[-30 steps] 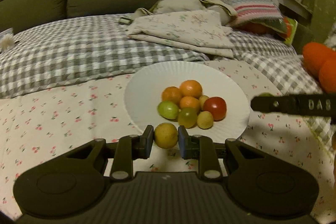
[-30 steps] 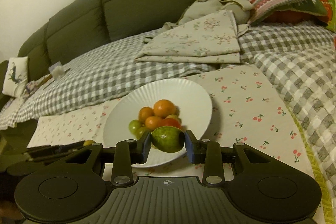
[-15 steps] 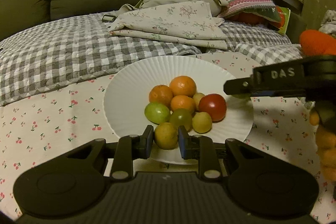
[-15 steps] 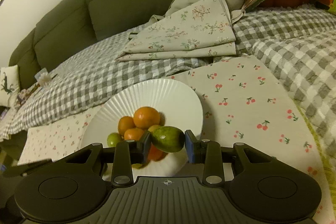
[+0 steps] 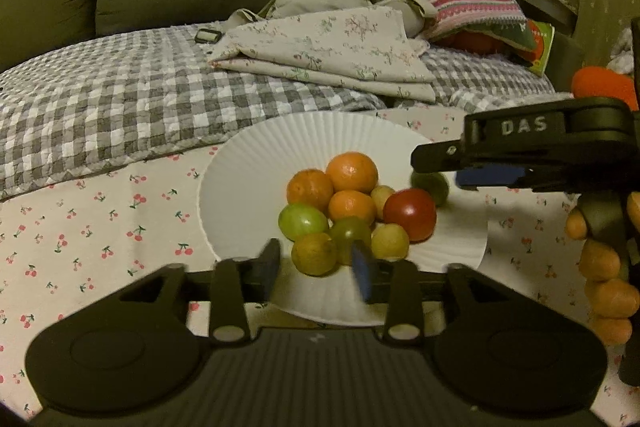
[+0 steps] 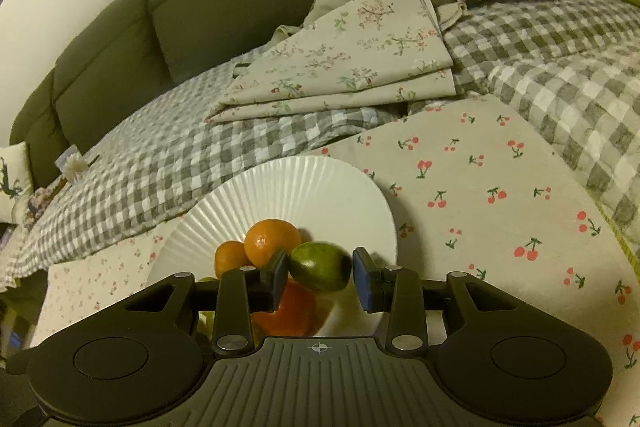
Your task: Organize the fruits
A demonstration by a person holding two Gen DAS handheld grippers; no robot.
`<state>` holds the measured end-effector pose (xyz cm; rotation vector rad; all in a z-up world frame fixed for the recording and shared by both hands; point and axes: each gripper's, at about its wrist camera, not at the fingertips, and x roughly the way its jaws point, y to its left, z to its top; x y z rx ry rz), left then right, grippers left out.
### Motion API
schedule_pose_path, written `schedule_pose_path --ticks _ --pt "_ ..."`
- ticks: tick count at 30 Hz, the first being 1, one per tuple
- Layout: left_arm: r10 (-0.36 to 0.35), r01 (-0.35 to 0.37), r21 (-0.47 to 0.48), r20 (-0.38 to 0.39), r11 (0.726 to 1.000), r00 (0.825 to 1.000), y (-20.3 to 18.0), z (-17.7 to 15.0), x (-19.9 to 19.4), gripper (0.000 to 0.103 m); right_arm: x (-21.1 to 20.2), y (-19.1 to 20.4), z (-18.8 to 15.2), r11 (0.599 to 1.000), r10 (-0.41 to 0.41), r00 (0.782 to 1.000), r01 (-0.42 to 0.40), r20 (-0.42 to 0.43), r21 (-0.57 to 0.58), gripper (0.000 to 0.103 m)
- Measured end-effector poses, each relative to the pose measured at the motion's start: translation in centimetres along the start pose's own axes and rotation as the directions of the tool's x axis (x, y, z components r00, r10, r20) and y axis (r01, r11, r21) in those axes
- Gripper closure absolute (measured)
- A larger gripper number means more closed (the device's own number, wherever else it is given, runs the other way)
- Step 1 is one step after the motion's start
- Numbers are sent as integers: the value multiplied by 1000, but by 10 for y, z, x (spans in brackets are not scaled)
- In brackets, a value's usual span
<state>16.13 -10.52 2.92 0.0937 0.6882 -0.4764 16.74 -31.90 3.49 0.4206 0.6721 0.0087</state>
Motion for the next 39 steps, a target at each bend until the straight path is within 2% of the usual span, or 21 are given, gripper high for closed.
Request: schedule_pose_path --ticks 2,6,9,14,17,20,22,24,30,39 --pt "-2 2 -9 18 1000 1000 3 3 -7 53 -6 -1 3 1000 8 1000 -8 15 18 49" --pt "9 -6 -82 36 997 999 17 12 -21 53 -19 -1 8 999 5 1000 -6 29 37 48" --pt "26 -19 -161 37 987 999 29 15 -30 49 -30 -3 9 998 18 999 -20 36 64 48" --pt "96 -96 -213 -11 972 995 33 9 -50 42 -57 7 5 999 41 998 -43 51 29 43" --pt "134 -136 -239 -22 961 991 34 5 -68 34 -74 19 -3 998 61 997 -60 46 -12 41" --pt "212 -211 -249 -22 945 977 29 -2 -83 30 -89 36 -18 995 37 999 -34 33 -90 41" --pt "212 -214 -257 -36 942 977 26 -8 -91 30 -100 49 -29 986 7 999 0 40 -169 41" --pt "216 -218 -274 -37 937 976 23 -13 -101 30 -109 57 -38 979 9 999 1 48 -205 41" --pt "249 -246 -238 -17 940 968 8 -25 -131 24 -135 65 -58 978 32 998 -20 52 -209 38" --pt "250 -246 -227 -15 942 968 -6 -45 -164 23 -170 78 -89 971 5 997 13 73 -240 32"
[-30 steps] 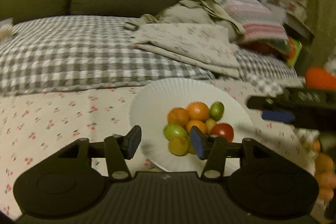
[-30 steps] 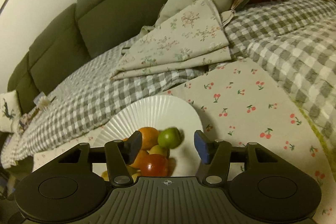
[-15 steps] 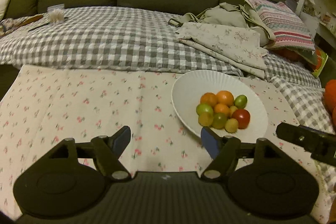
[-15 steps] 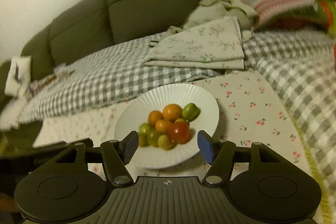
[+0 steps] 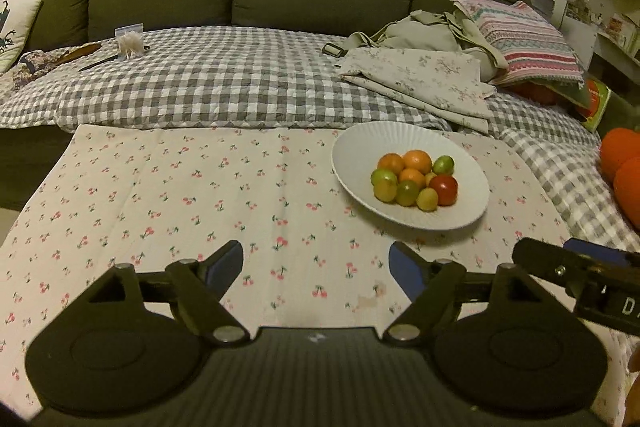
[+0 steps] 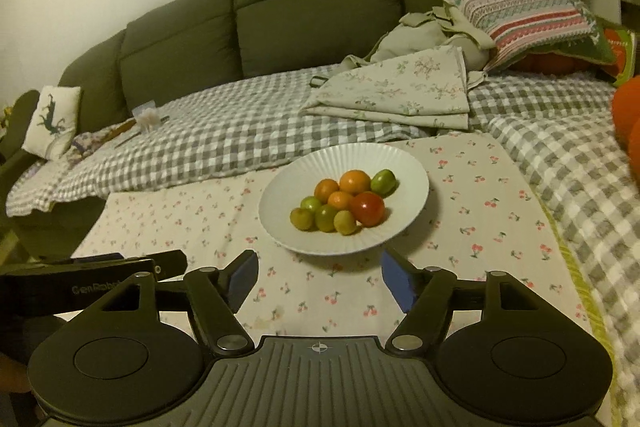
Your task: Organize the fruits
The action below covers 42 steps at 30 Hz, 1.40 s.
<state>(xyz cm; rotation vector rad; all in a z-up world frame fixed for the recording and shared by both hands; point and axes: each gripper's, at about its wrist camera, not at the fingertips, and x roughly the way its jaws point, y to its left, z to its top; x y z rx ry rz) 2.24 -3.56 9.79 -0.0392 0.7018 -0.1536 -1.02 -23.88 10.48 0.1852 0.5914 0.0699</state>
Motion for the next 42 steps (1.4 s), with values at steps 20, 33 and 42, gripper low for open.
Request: schedule_pose_path --ticks 20,33,42 --pt "55 -56 18 24 998 998 15 -19 -10 2 -28 18 -31 991 -80 996 83 40 -106 2" --pt "50 -51 35 29 998 998 9 -21 -10 1 -23 17 -32 991 -80 997 82 24 -106 1" --pt "69 -70 26 11 997 998 9 -20 -8 1 -22 16 -33 991 -84 996 85 20 -101 1"
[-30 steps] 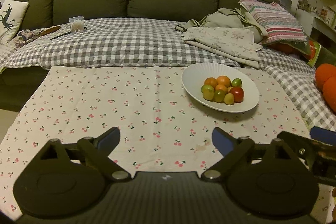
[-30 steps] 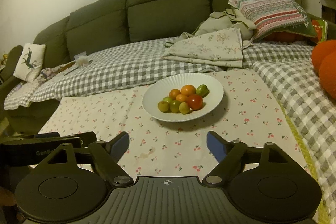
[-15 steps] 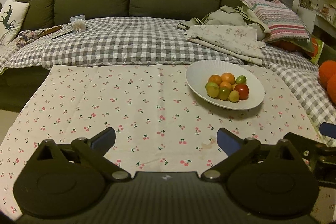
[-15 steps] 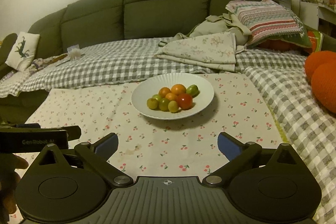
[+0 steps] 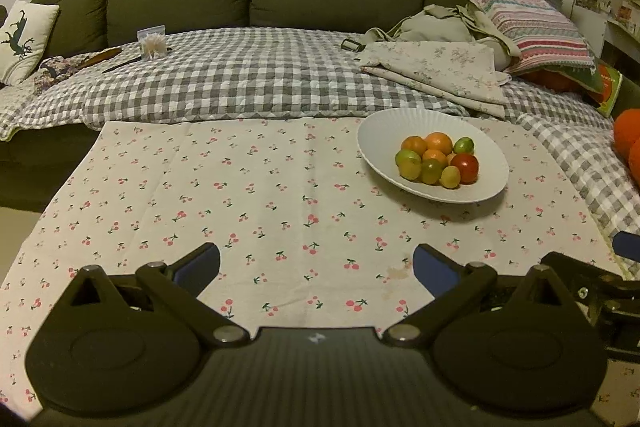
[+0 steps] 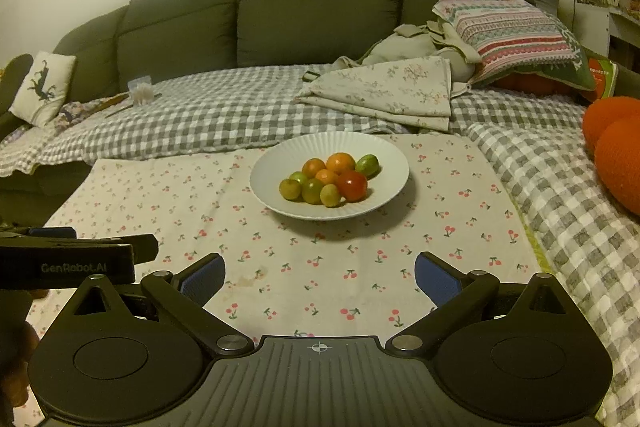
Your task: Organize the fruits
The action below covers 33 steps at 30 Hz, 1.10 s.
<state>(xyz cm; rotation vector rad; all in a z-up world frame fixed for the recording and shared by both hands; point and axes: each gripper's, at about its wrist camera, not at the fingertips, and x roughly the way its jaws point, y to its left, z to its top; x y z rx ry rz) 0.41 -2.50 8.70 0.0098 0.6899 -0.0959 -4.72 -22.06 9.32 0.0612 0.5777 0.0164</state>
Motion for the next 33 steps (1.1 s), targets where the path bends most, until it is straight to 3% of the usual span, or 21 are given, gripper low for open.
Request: schedule_pose_path --ticks 33 --pt "-22 22 14 -15 1000 1000 -4 -3 3 1 6 0 -3 1000 -16 1000 15 -26 -11 1"
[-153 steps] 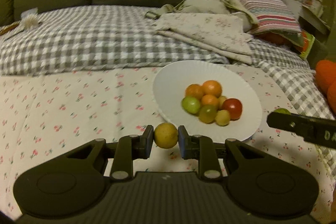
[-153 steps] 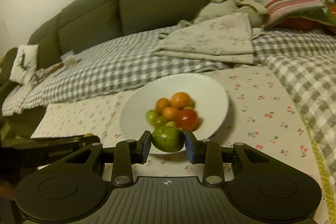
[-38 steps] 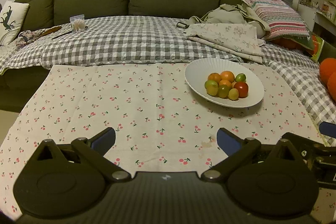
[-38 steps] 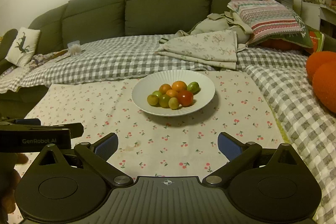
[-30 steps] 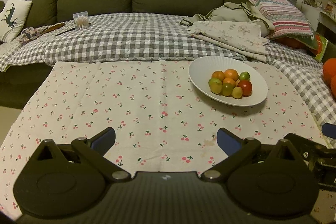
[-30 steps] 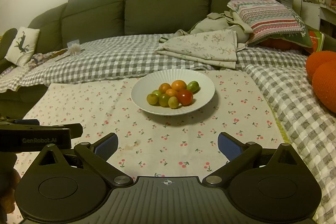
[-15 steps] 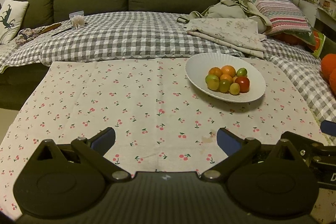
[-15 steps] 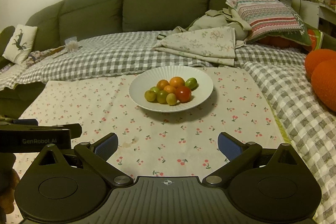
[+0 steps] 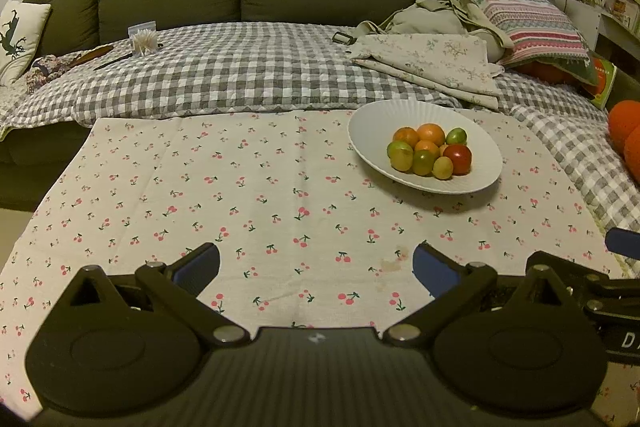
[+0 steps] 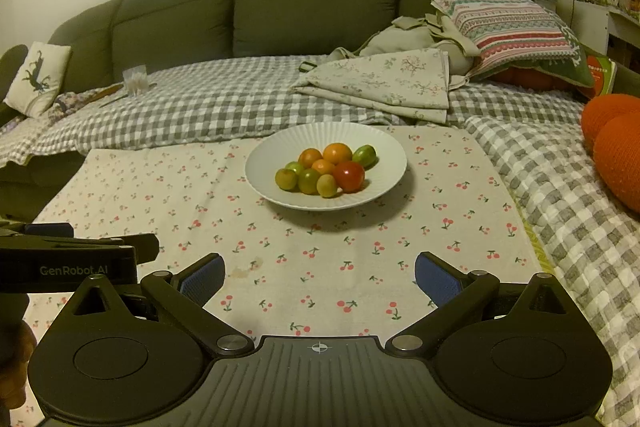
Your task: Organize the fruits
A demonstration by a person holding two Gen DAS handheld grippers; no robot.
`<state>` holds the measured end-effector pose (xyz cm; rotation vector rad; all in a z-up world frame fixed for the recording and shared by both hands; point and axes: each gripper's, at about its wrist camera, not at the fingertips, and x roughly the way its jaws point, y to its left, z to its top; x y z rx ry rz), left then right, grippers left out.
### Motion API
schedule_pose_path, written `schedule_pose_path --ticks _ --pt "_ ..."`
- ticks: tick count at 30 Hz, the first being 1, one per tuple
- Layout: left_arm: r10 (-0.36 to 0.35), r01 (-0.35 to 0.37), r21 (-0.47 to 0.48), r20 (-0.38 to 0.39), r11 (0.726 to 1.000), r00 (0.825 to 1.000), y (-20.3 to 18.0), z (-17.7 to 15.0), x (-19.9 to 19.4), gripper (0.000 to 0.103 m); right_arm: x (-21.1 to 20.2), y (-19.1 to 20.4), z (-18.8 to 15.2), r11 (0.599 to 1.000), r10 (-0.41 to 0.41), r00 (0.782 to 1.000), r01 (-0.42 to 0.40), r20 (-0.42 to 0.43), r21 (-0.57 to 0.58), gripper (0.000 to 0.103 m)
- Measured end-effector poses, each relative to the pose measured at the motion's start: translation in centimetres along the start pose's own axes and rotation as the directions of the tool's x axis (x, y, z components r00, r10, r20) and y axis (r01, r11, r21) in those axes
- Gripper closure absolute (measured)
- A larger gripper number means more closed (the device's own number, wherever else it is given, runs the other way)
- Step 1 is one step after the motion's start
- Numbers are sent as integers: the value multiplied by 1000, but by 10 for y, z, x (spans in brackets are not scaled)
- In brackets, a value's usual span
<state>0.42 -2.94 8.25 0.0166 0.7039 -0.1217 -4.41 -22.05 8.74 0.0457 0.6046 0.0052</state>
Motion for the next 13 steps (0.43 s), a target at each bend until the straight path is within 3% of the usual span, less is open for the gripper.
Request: schedule_pose_path --ticks 13 --pt "-1 1 -5 -4 1000 1000 0 -1 1 1 0 1 0 1000 -1 1000 1 -1 0 1"
